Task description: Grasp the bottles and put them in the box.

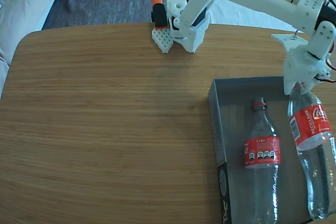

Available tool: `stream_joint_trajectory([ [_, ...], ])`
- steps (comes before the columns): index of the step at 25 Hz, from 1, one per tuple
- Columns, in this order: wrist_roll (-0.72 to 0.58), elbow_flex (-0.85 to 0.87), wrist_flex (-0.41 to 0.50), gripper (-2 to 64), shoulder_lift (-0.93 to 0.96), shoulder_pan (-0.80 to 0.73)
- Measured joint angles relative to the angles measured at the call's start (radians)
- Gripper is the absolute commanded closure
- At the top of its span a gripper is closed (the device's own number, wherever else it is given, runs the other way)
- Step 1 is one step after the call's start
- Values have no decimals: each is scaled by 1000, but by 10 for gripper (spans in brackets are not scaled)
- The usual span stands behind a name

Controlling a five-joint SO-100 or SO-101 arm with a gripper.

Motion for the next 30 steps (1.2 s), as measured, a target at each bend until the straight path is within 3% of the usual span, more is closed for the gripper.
stream_joint_trajectory([
  [30, 0, -146, 2, 617, -176, 0],
])
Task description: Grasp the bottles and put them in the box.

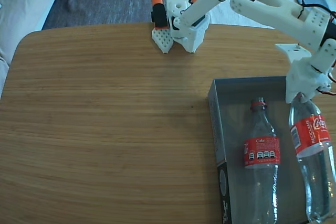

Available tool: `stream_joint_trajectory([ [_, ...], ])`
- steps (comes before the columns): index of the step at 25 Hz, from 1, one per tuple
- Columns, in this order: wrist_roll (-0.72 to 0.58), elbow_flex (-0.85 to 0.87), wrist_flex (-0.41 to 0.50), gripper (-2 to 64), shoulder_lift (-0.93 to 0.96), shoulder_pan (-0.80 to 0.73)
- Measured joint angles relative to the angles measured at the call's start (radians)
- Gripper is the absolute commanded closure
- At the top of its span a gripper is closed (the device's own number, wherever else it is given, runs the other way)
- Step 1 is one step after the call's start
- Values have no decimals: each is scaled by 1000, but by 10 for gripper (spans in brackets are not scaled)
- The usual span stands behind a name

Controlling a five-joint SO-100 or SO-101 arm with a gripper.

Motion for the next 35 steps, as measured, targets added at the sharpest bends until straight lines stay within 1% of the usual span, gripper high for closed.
stream_joint_trajectory([
  [8, 0, 0, 3, 617, -2, 0],
  [11, 0, 0, 29, 617, -2, -3],
  [15, 3, 0, 29, 617, -2, -18],
  [17, 34, 0, 29, 617, -2, -20],
  [23, 57, 0, 29, 617, -2, -44],
  [35, 57, 0, 29, 610, -2, -55],
])
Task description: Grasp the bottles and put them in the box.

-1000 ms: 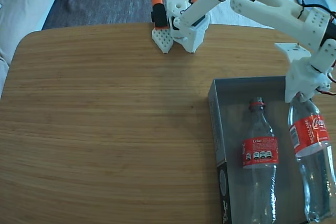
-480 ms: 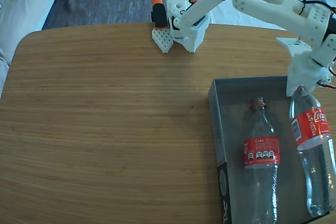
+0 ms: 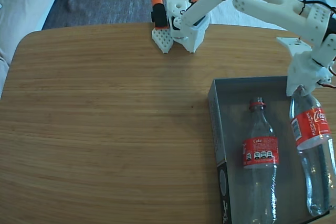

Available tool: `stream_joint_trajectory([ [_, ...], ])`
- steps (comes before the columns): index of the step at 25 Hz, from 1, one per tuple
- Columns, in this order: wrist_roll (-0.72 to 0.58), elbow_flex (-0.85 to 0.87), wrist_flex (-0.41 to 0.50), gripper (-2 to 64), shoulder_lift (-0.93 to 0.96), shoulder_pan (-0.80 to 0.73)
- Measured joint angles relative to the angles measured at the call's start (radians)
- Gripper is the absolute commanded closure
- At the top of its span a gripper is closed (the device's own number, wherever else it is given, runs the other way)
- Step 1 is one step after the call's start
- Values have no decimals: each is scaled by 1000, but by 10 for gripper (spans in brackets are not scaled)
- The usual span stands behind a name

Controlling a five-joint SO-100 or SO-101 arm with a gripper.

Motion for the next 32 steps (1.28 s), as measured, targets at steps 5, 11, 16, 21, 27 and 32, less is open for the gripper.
stream_joint_trajectory([
  [5, 0, 0, 0, 495, 0, 0],
  [11, 0, 0, -11, 465, 0, 0],
  [16, 0, 0, -11, 367, 0, 0],
  [21, 0, 0, -11, 310, 0, 0],
  [27, 0, 0, -11, 262, 0, 0],
  [32, 0, -11, -8, 266, 0, 0],
])
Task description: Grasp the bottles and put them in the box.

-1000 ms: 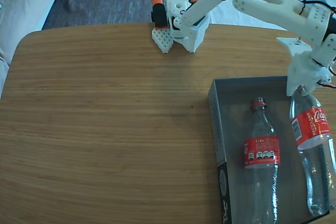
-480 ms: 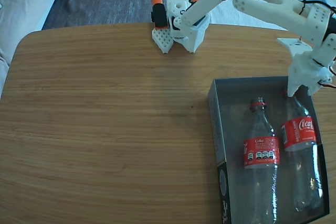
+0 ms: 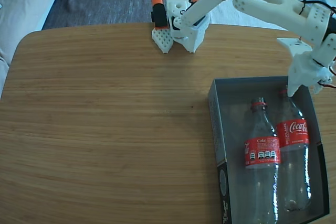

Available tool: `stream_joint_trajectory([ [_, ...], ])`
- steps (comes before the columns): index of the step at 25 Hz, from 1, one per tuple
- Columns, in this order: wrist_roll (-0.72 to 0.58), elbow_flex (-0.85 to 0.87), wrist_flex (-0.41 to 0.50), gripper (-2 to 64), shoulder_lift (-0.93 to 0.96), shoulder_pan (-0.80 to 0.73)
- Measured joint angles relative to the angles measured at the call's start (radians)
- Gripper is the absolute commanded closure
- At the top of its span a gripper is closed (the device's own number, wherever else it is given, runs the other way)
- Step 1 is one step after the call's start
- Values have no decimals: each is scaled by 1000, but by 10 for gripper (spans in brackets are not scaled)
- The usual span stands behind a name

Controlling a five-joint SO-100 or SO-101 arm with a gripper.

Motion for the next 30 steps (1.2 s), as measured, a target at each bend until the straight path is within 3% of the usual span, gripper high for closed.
stream_joint_trajectory([
  [11, 0, -163, 6, 268, 0, 150],
  [14, 3, -195, 43, 261, 0, 204],
  [18, 104, -230, 75, 187, 0, 232],
  [24, 186, -230, 78, 169, 0, 302],
  [27, 238, -230, 78, 98, 0, 327],
  [30, 293, -230, 78, 75, 0, 394],
])
